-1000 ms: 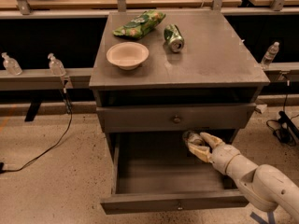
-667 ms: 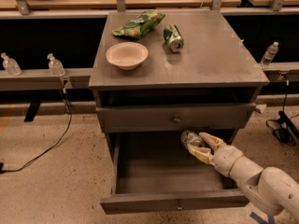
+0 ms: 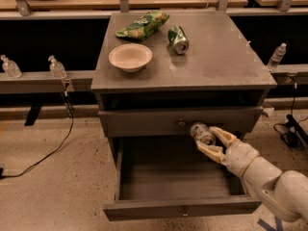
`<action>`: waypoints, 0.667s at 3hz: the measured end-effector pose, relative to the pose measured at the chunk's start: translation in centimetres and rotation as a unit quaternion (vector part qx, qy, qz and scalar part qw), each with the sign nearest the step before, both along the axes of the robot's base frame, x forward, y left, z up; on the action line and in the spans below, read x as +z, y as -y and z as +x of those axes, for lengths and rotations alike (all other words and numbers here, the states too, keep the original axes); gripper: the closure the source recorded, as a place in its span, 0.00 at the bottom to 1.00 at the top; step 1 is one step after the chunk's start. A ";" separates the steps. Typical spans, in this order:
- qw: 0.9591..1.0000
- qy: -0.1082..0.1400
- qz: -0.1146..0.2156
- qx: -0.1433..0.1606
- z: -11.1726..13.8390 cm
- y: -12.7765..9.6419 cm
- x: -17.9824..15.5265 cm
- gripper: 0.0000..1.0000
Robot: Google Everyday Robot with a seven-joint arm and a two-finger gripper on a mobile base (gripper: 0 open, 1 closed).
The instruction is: Pick 7up can from middle drawer and place on counter
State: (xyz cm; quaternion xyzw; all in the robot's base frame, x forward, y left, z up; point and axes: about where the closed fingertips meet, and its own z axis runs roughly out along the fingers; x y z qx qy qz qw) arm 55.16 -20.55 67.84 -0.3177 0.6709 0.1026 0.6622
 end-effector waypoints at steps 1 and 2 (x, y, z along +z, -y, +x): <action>0.999 0.041 -0.023 0.014 -0.2 -0.8 4.5 1.00; 0.996 0.066 -0.048 0.034 -0.6 -2.5 9.5 1.00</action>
Offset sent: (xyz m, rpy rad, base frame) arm -0.0115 0.0346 0.1296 -0.1396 -0.1682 0.0918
